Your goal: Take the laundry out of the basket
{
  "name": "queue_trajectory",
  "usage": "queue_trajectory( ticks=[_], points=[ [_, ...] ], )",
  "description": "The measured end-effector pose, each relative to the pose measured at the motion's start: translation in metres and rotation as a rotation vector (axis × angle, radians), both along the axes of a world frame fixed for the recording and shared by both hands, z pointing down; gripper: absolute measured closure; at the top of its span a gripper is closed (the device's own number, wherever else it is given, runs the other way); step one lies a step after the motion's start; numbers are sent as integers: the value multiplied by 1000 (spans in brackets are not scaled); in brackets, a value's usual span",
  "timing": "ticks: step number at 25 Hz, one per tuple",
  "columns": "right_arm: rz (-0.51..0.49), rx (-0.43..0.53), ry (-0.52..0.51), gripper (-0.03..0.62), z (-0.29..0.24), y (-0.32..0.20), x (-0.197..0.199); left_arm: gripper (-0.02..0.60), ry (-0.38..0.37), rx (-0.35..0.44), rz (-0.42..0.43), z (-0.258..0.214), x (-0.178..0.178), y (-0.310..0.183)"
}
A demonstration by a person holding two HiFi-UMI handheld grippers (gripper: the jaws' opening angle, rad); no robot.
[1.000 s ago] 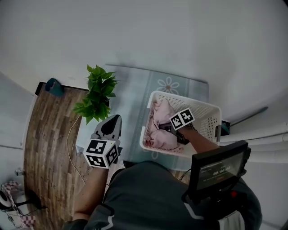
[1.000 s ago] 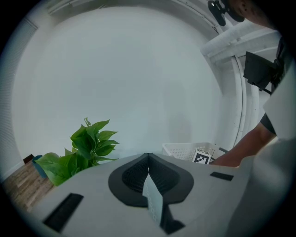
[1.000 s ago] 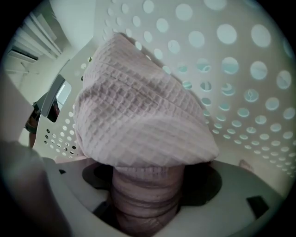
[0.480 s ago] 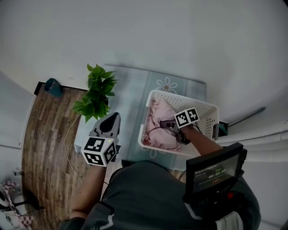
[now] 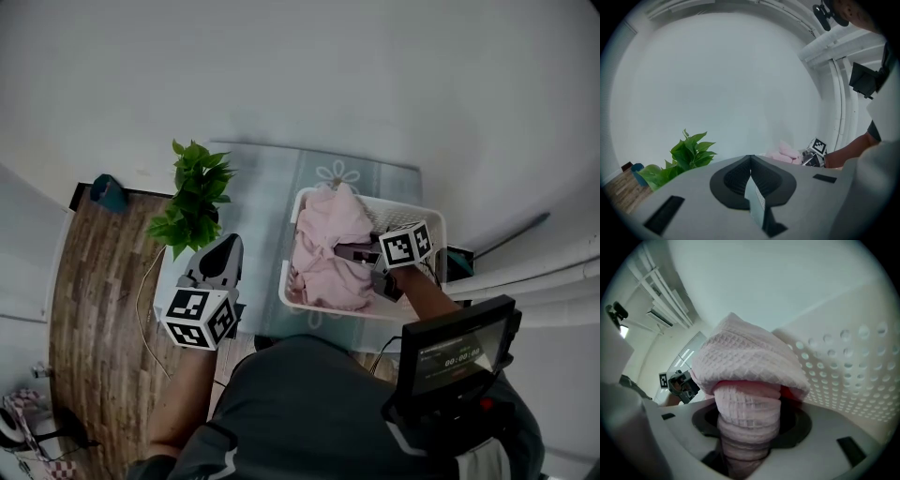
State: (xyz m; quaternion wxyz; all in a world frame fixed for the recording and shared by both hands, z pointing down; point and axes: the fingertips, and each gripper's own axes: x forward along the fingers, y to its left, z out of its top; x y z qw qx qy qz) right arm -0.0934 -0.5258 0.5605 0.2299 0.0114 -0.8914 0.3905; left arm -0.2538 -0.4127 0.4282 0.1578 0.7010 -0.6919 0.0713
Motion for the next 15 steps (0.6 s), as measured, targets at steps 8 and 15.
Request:
queue_trajectory(
  ticks=[8,15],
  points=[
    [24,165,-132,336,-70,5,12,572,-14,13,22,-15,21,1],
    [16,280,-251,336,-140,1,19,572,30,50,-30,-41,30,6]
  ],
)
